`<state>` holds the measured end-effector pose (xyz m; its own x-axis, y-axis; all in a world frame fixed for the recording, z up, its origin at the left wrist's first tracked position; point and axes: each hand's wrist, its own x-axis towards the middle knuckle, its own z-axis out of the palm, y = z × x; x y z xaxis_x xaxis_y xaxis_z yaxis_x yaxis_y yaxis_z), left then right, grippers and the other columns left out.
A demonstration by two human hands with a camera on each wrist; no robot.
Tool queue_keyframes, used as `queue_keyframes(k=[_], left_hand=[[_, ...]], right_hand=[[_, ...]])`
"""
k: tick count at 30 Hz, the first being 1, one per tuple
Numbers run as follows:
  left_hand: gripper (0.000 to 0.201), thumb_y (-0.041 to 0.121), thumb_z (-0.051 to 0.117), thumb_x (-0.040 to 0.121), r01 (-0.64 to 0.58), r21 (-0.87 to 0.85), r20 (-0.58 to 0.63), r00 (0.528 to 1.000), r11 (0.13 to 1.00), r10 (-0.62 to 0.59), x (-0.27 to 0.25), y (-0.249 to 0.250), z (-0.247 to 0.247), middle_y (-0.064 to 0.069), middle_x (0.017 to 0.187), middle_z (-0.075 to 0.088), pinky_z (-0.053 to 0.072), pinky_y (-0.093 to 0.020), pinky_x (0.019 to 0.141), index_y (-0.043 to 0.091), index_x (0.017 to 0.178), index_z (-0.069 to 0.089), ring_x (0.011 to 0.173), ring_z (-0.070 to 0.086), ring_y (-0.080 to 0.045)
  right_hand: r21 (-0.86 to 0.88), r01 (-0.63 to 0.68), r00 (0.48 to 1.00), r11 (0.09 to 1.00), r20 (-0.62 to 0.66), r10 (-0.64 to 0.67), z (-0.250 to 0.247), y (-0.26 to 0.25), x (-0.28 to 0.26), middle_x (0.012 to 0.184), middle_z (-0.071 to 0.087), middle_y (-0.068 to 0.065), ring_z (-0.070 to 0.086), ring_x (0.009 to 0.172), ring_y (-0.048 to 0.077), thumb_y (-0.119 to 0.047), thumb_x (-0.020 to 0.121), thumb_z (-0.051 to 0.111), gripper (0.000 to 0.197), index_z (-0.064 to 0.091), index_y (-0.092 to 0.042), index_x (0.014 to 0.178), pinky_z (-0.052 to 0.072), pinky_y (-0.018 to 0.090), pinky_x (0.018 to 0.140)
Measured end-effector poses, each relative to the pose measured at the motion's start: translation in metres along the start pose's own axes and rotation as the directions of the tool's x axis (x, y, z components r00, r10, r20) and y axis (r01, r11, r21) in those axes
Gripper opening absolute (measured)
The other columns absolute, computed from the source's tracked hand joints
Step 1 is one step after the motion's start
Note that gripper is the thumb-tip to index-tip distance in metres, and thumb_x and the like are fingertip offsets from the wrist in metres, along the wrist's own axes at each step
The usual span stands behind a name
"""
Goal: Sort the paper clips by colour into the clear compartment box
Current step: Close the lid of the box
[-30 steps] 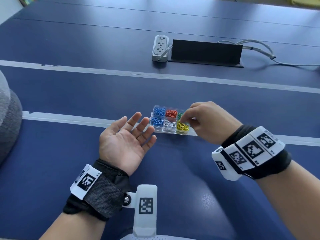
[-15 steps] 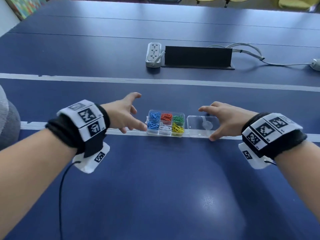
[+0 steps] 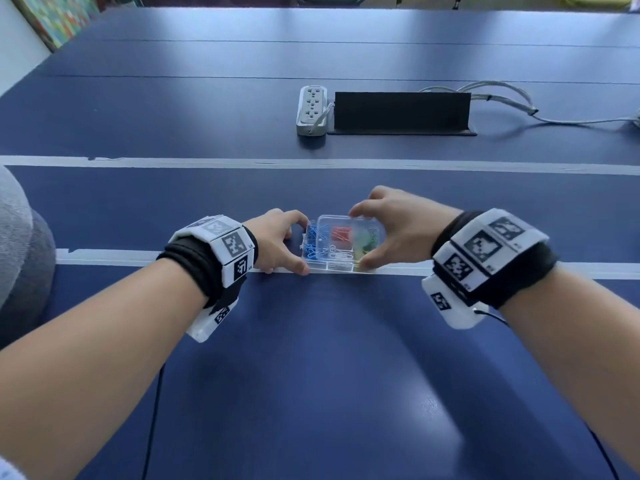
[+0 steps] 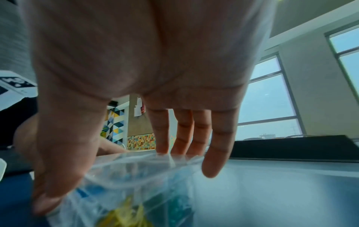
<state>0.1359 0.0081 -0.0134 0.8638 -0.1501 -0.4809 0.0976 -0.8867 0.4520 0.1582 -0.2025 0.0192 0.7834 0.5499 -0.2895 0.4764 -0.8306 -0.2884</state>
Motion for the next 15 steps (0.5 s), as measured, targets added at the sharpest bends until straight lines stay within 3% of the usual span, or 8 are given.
queue_keyframes(k=[3,5,9,11,13,15], left_hand=[[0.074,0.035,0.084,0.066,-0.007,0.015,-0.034,0.999,1.000,0.007,0.001,-0.002,0.003,-0.002,0.109,0.042,0.052,-0.029,0.060,0.028,0.128,0.043,0.065,0.054,-0.016],[0.076,0.038,0.084,0.065,-0.012,0.027,-0.043,0.999,1.000,0.014,0.001,-0.003,0.004,0.002,0.107,0.040,0.047,-0.027,0.065,0.030,0.128,0.043,0.065,0.048,-0.007],[0.076,0.041,0.083,0.066,-0.010,0.023,-0.033,0.999,1.000,0.011,0.000,-0.004,0.005,0.002,0.110,0.039,0.049,-0.031,0.076,0.033,0.129,0.042,0.066,0.049,-0.009],[0.082,0.045,0.083,0.064,-0.009,0.040,-0.025,1.000,0.999,0.010,0.001,-0.006,0.006,0.002,0.114,0.039,0.049,-0.035,0.087,0.035,0.132,0.038,0.086,0.055,-0.017],[0.095,0.052,0.082,0.061,-0.009,0.047,-0.014,1.000,0.999,0.010,0.002,-0.008,0.006,0.003,0.117,0.036,0.046,-0.040,0.095,0.041,0.140,0.029,0.110,0.049,-0.020],[0.100,0.059,0.079,0.059,-0.011,0.036,-0.010,1.000,0.999,0.011,0.003,-0.009,0.007,0.003,0.117,0.034,0.048,-0.041,0.095,0.046,0.142,0.023,0.115,0.046,-0.020]], right_hand=[[-0.035,0.004,1.000,0.999,0.021,-0.004,0.009,-0.013,0.011,0.117,0.044,0.000,0.044,0.113,0.020,-0.047,0.062,0.075,0.074,0.048,-0.025,0.128,0.045,0.040,0.093],[-0.053,-0.002,0.999,0.999,0.033,0.004,0.010,-0.016,0.013,0.114,0.044,0.000,0.044,0.112,0.020,-0.047,0.062,0.074,0.072,0.049,-0.025,0.126,0.046,0.041,0.091],[-0.074,-0.012,0.999,0.997,0.050,0.016,0.008,-0.017,0.014,0.111,0.044,0.001,0.049,0.103,0.022,-0.044,0.063,0.074,0.065,0.052,-0.022,0.120,0.048,0.040,0.087],[-0.081,-0.011,0.998,0.997,0.058,0.016,0.007,-0.017,0.015,0.110,0.043,0.001,0.052,0.100,0.023,-0.044,0.063,0.074,0.064,0.052,-0.021,0.119,0.049,0.040,0.085],[-0.082,-0.009,0.998,0.997,0.063,0.014,0.006,-0.017,0.015,0.110,0.043,0.001,0.053,0.098,0.023,-0.042,0.064,0.074,0.064,0.052,-0.020,0.120,0.050,0.040,0.085],[-0.085,-0.010,0.997,0.996,0.069,0.016,0.006,-0.016,0.015,0.110,0.043,0.001,0.053,0.097,0.023,-0.041,0.064,0.074,0.064,0.052,-0.020,0.120,0.050,0.040,0.084]])
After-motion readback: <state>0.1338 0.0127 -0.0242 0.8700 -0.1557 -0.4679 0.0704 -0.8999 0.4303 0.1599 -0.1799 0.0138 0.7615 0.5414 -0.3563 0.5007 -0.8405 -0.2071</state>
